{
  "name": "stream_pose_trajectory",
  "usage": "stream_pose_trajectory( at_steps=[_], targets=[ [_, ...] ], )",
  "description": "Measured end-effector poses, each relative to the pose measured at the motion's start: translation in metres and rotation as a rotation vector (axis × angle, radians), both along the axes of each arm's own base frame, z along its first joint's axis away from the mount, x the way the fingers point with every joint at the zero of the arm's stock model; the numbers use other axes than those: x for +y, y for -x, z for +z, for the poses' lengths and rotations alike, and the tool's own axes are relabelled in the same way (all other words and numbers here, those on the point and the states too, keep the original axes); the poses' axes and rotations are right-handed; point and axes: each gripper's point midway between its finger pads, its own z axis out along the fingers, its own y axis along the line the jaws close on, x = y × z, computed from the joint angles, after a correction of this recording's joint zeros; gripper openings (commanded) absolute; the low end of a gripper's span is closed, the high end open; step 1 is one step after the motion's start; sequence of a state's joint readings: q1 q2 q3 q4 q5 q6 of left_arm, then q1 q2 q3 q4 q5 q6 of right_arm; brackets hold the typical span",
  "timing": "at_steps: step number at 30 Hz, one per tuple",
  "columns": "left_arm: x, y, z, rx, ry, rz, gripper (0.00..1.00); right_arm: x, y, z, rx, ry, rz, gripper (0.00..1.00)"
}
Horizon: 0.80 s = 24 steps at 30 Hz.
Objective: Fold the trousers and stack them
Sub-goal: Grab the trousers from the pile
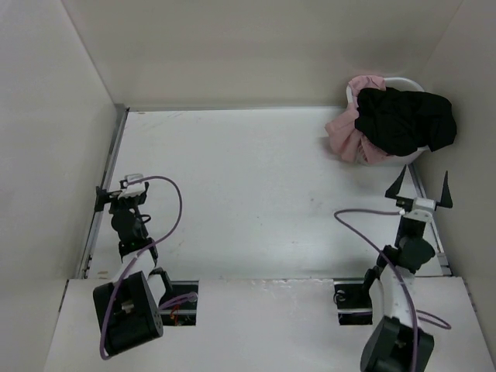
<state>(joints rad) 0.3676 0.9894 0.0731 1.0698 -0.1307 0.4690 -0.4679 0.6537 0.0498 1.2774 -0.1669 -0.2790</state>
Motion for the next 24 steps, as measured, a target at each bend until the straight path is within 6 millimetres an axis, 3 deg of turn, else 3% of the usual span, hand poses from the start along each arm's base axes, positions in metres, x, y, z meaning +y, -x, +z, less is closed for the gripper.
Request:
stream_pose_trajectory(
  at_steps=[2,4,9,10,12,15,17,19,21,24],
  targets=[
    [-0.014,-0.01,0.012,-0.005,-0.026,-0.051,0.91,0.028,0.005,0.023,-0.061,0.04,0.083,1.0],
    [-0.039,-0.028,0.043,-0.043,-0.05,-0.143,0.92,0.049,-0.012,0.049,-0.045,0.024,0.183,1.0],
    [-0.136,-0.079,0.158,-0.141,-0.009,-0.485,0.93,0.08,-0.102,0.129,0.095,-0.079,0.295,1.0],
    [-0.158,-0.088,0.174,-0.122,0.021,-0.56,0.92,0.082,-0.119,0.133,0.126,-0.1,0.292,1.0],
    [-0.2,-0.106,0.188,-0.029,0.083,-0.703,0.87,0.085,-0.157,0.119,0.231,-0.178,0.271,1.0],
    [-0.252,-0.127,0.162,0.219,0.189,-0.881,0.76,0.08,-0.211,0.079,0.442,-0.321,0.226,1.0],
    [-0.274,-0.134,0.114,0.431,0.284,-0.947,0.75,0.065,-0.244,0.058,0.563,-0.416,0.178,1.0],
    [-0.281,-0.127,0.058,0.63,0.382,-0.952,0.77,0.047,-0.267,0.036,0.654,-0.507,0.118,1.0],
    [-0.282,-0.113,0.015,0.789,0.461,-0.923,0.79,0.033,-0.276,0.006,0.748,-0.582,0.061,1.0],
    [-0.277,-0.098,-0.004,0.876,0.505,-0.889,0.79,0.023,-0.273,-0.041,0.89,-0.657,-0.019,1.0]
  ],
)
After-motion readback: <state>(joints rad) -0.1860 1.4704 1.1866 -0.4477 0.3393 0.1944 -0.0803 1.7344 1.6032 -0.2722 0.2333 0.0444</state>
